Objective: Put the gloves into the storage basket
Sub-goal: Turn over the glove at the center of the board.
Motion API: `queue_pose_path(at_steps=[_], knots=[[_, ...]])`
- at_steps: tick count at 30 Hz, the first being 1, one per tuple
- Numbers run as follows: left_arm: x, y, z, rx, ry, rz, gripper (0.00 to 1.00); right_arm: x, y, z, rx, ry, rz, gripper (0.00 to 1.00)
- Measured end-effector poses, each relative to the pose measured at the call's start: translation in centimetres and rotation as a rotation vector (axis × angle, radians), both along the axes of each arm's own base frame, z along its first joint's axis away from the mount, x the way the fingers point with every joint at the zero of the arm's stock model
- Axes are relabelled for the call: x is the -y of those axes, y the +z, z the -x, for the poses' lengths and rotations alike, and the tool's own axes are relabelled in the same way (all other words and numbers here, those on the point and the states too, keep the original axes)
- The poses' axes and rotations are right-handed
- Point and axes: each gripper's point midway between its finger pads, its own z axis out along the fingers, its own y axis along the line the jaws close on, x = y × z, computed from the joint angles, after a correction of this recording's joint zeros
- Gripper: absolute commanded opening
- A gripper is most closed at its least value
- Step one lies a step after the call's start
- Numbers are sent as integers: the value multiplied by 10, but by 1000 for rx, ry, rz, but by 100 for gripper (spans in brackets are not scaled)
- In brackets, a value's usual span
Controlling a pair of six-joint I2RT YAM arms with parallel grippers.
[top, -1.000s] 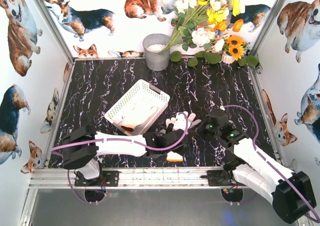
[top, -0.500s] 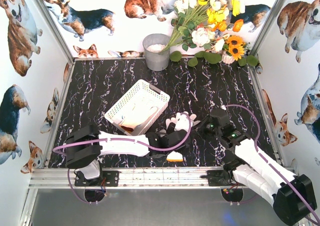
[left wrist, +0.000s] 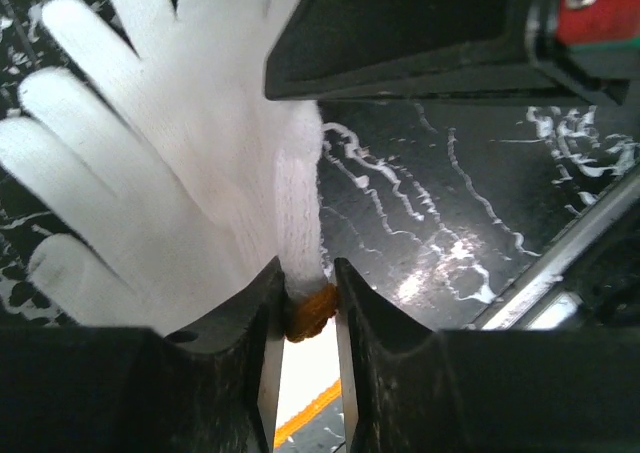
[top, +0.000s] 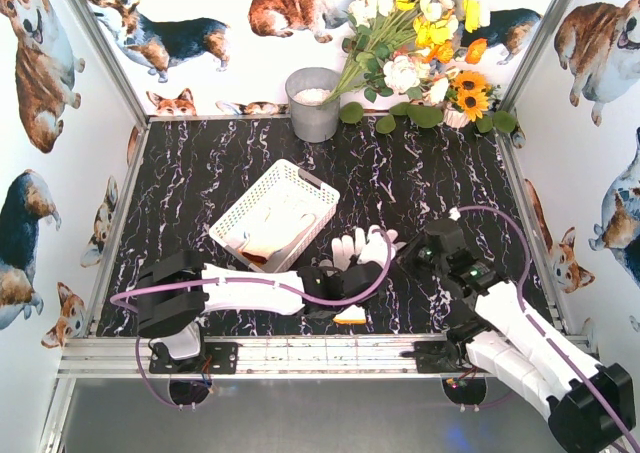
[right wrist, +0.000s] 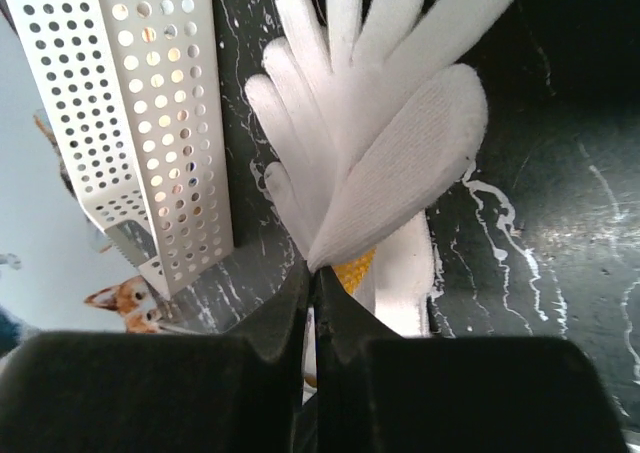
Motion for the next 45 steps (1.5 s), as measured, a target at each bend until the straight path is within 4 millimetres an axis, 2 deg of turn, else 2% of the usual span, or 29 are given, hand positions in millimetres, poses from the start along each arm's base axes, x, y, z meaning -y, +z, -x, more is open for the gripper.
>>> queue_pose_path(at_steps=[5, 12, 15, 16, 19, 20, 24, 26, 28, 32, 35, 38, 43, 45], knots=[[28, 16, 5, -21, -53, 63, 13, 19, 20, -1, 41, 12, 140, 0], [95, 53, 11, -64, -145, 256, 9, 63, 67, -3, 138, 31, 429, 0], [104, 64, 11, -101, -140, 335, 8, 70, 70, -6, 151, 75, 505, 0], [102, 64, 9, -117, -126, 359, 8, 69, 68, -8, 149, 93, 516, 2], [80, 50, 4, -188, -59, 403, 8, 51, 52, -17, 119, 164, 490, 29], [68, 42, 1, -218, -25, 415, 10, 41, 44, -22, 105, 191, 464, 35], [25, 0, -7, -351, 112, 442, 16, 2, 11, -37, 44, 311, 356, 45], [9, -19, -10, -403, 176, 450, 21, -8, 6, -37, 35, 353, 319, 49], [-3, -32, -10, -443, 216, 453, 25, -13, 11, -37, 58, 374, 298, 54], [-9, -36, -12, -479, 245, 469, 35, -12, 33, -30, 145, 378, 275, 58], [-10, -32, -17, -482, 245, 491, 37, -7, 42, -16, 221, 371, 242, 59], [-18, -27, -20, -475, 245, 499, 37, -2, 25, 5, 211, 365, 205, 58], [-19, -20, -24, -458, 233, 510, 36, -3, -26, 35, 79, 336, 110, 52], [-20, -22, -24, -457, 232, 505, 36, -4, -41, 43, 36, 324, 75, 51]])
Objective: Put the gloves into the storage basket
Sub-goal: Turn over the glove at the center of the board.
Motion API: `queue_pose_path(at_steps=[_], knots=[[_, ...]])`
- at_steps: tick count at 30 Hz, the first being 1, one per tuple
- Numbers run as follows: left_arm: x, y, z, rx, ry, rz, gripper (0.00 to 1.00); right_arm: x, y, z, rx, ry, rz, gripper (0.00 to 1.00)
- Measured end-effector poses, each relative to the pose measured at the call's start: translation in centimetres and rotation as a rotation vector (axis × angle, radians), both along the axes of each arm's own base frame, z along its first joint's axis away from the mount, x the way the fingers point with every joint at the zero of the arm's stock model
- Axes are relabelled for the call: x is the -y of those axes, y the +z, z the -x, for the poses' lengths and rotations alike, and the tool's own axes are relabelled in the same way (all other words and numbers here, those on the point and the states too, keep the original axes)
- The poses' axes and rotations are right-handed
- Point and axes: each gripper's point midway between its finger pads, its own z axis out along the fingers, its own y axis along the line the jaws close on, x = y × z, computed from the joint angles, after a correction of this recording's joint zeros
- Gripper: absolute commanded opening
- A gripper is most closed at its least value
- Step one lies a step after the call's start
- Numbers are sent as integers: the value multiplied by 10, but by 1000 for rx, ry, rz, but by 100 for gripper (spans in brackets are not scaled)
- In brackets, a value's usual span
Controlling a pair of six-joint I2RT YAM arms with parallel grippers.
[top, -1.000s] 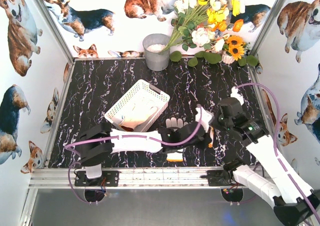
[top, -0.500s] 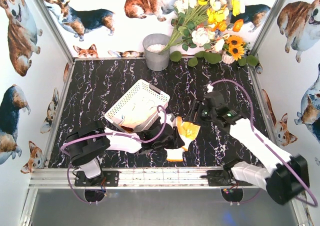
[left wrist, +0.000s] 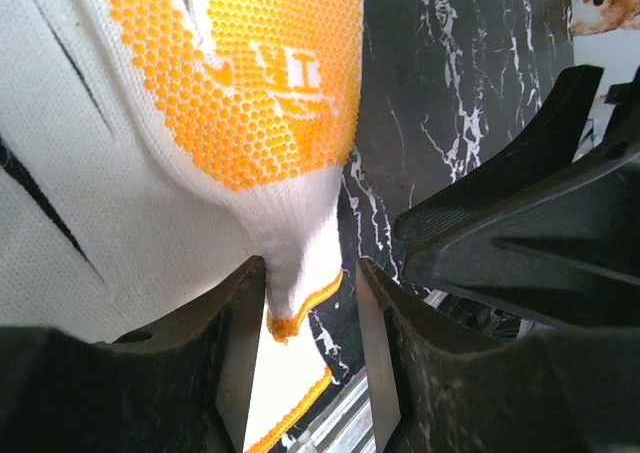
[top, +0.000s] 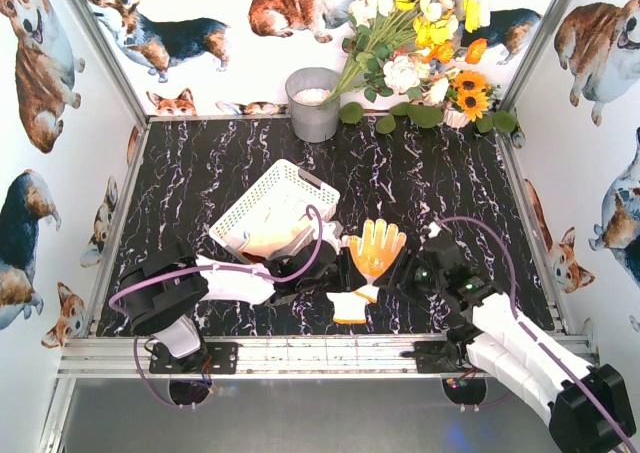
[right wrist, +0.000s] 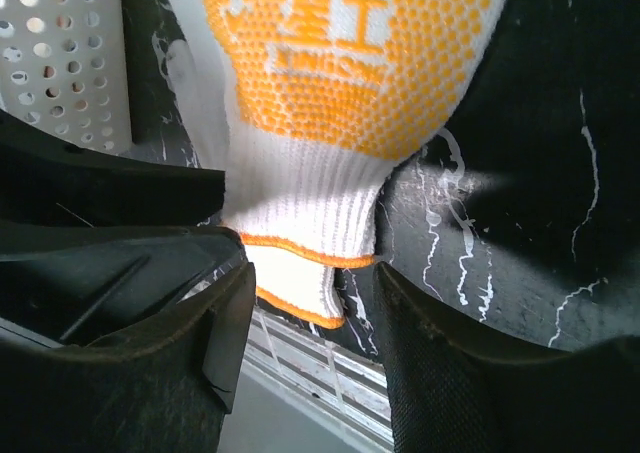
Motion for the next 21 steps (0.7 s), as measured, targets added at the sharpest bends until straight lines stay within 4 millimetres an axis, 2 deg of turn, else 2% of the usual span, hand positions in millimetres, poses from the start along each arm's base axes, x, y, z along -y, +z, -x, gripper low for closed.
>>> queue_pose_path(at_steps=[3, 9, 16, 21], knots=[[-4, -5, 1, -6, 1, -10, 37, -2, -12, 7, -50, -16, -35, 49], [-19, -11, -3, -10, 24, -33, 38, -11, -13, 4, -66, -32, -92, 44], [-10, -11, 0, -32, -13, -6, 35, -7, -31, 8, -122, -55, -66, 40], [-7, -13, 2, -44, -21, 5, 32, -5, -34, 6, -118, -63, -49, 40]])
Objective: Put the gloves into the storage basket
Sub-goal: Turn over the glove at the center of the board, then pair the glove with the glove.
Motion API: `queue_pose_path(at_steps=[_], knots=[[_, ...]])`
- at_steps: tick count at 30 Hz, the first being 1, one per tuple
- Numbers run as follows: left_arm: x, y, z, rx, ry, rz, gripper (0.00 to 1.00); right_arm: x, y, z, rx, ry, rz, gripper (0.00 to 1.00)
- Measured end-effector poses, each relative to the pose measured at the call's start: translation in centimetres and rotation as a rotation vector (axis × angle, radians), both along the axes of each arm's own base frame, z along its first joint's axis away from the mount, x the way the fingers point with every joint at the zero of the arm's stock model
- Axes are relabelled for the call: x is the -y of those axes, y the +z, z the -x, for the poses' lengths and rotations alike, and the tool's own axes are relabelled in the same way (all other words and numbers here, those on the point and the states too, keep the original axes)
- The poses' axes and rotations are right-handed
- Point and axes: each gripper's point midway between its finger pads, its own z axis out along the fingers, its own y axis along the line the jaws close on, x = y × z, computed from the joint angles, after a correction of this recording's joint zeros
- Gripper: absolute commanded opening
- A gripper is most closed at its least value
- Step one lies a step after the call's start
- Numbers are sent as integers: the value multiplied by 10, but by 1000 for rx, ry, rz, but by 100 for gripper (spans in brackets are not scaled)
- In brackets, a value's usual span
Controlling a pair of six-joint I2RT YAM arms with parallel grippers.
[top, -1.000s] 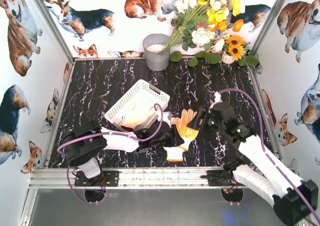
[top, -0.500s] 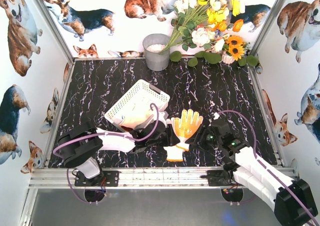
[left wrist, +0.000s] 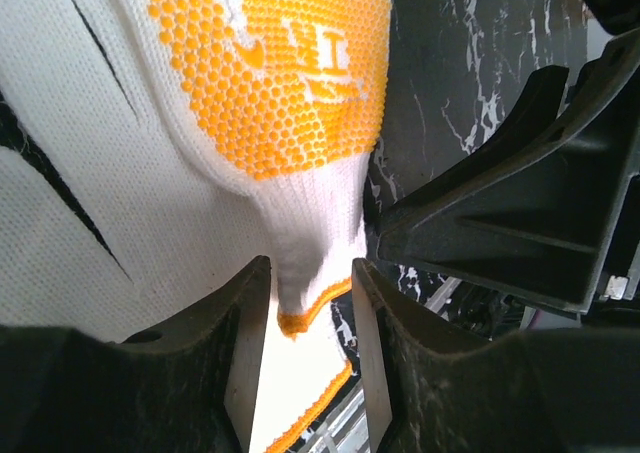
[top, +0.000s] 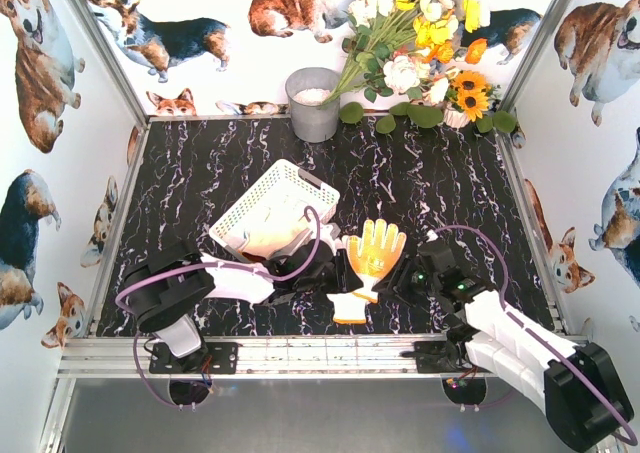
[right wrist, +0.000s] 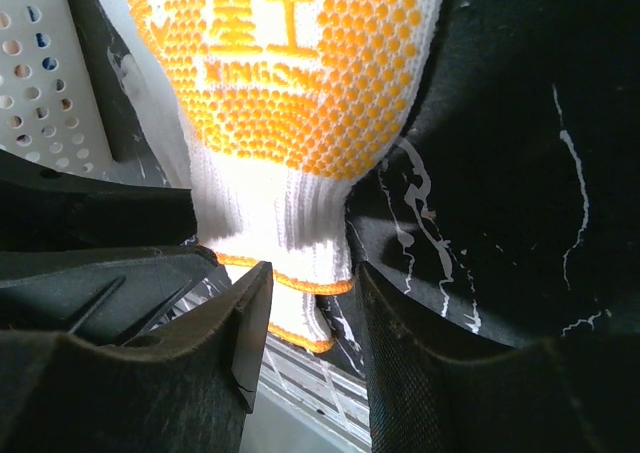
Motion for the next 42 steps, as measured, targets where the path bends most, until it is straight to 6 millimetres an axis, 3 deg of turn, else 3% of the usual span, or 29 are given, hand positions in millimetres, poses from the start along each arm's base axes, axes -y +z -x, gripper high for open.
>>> queue_pose_path(at_steps=[12, 17, 20, 24, 28, 37, 42], knots=[[-2, -8, 3, -30, 2, -15, 23, -5, -11, 0, -40, 32, -1, 35], [-3, -11, 4, -35, 1, -28, 10, -6, -14, -1, -32, 44, 0, 17], [-1, -11, 5, -34, -8, -38, 5, -4, -15, 0, -21, 57, 16, 0], [6, -4, 5, -14, -31, -46, 2, 2, -11, 0, 16, 61, 46, 0], [13, 9, -1, 15, -47, -66, 0, 7, 7, -5, 96, 48, 63, 0], [9, 89, -35, 165, -4, -4, 0, 8, 81, -38, 260, 56, 119, 0], [-12, 96, -62, 196, 49, -30, 0, -4, 101, -69, 266, 101, 167, 0]])
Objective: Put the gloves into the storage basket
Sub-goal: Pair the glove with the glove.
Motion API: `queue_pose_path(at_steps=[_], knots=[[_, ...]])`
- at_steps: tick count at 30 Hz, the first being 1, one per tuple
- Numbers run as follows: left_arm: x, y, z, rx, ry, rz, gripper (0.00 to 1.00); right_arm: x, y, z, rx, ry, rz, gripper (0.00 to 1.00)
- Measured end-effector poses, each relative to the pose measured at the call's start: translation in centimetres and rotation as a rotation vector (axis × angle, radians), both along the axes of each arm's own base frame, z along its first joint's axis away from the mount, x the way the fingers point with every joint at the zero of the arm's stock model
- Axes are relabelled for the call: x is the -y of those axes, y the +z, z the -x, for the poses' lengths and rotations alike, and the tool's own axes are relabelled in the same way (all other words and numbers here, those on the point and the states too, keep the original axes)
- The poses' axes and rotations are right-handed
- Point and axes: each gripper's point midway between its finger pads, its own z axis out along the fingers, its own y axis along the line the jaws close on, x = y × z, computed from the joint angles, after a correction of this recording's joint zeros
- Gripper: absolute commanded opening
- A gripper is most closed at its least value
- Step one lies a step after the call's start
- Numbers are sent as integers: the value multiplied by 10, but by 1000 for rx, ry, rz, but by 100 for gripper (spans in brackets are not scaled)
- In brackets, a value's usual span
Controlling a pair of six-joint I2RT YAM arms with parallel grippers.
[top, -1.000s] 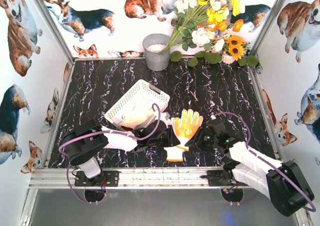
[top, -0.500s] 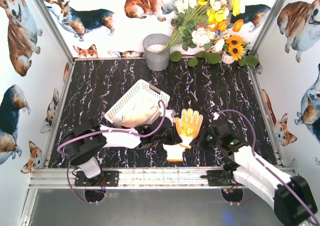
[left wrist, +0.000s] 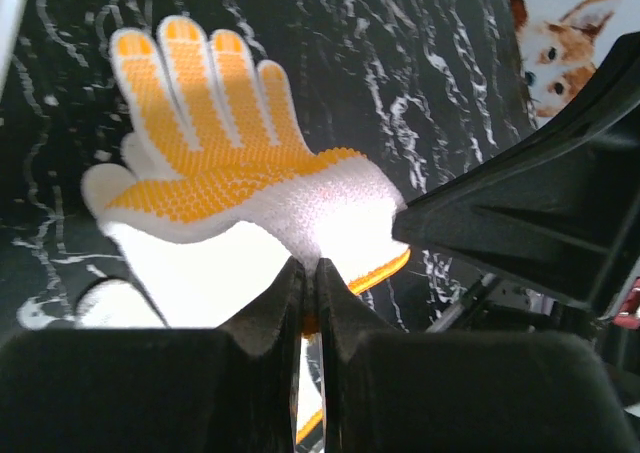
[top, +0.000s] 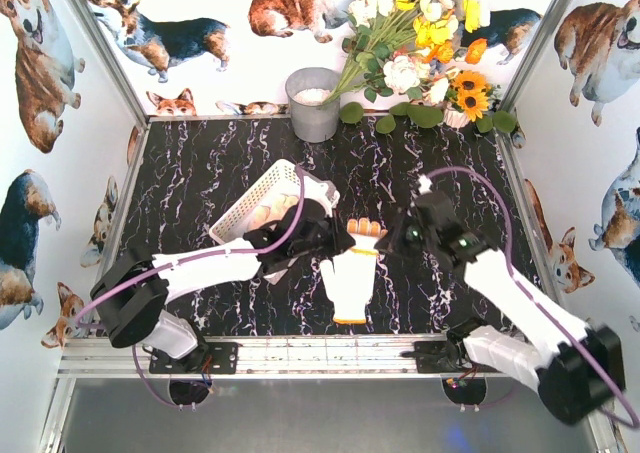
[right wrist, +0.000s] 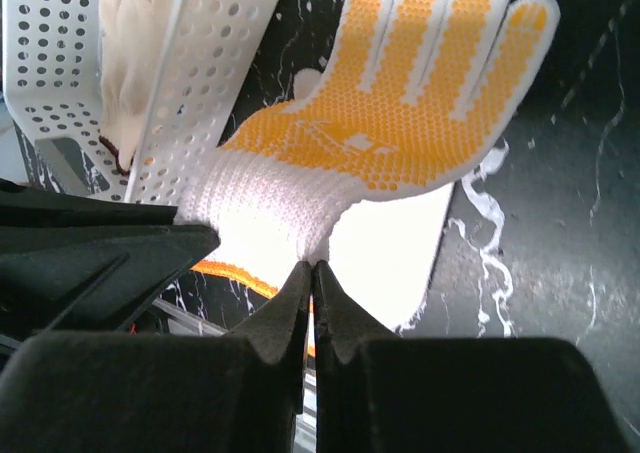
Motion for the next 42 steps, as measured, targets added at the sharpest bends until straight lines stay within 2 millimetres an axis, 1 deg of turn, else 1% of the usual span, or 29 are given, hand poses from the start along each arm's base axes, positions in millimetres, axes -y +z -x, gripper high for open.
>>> queue_pose_path(at_steps=[7, 10, 12, 15, 19, 23, 27, 28, 29, 31, 35, 37, 39, 42], knots=[[-25, -6, -23, 5, 57, -49, 0, -23, 0, -36, -52, 71, 35, 0], [-34, -4, -31, 14, 75, -56, 0, -30, 3, -45, -53, 95, 36, 0], [-38, -1, -35, 22, 84, -56, 0, -33, 9, -49, -43, 104, 30, 0], [-41, 4, -38, 41, 87, -53, 0, -36, 18, -54, -20, 118, 22, 0], [-39, 13, -41, 72, 70, -57, 0, -38, 28, -59, 7, 129, 21, 0], [-39, 22, -44, 112, 40, -93, 0, -37, 26, -57, 5, 136, 31, 0], [-35, 36, -47, 147, 5, -108, 0, -36, 26, -55, -1, 138, 34, 0], [-35, 36, -46, 149, -1, -107, 0, -36, 26, -55, -1, 138, 33, 0], [-35, 35, -45, 147, -6, -110, 0, -36, 26, -54, -2, 139, 32, 0], [-36, 26, -41, 130, -17, -116, 0, -36, 23, -52, -9, 143, 30, 0], [-43, -7, -24, 54, -44, -133, 0, -35, 16, -42, -38, 152, 21, 0], [-45, -19, -15, 17, -54, -127, 0, -35, 16, -38, -48, 157, 13, 0], [-44, -23, -11, 2, -62, -111, 0, -36, 20, -35, -45, 161, 1, 0], [-40, -20, -7, 0, -66, -82, 0, -37, 27, -30, -29, 168, -15, 0]])
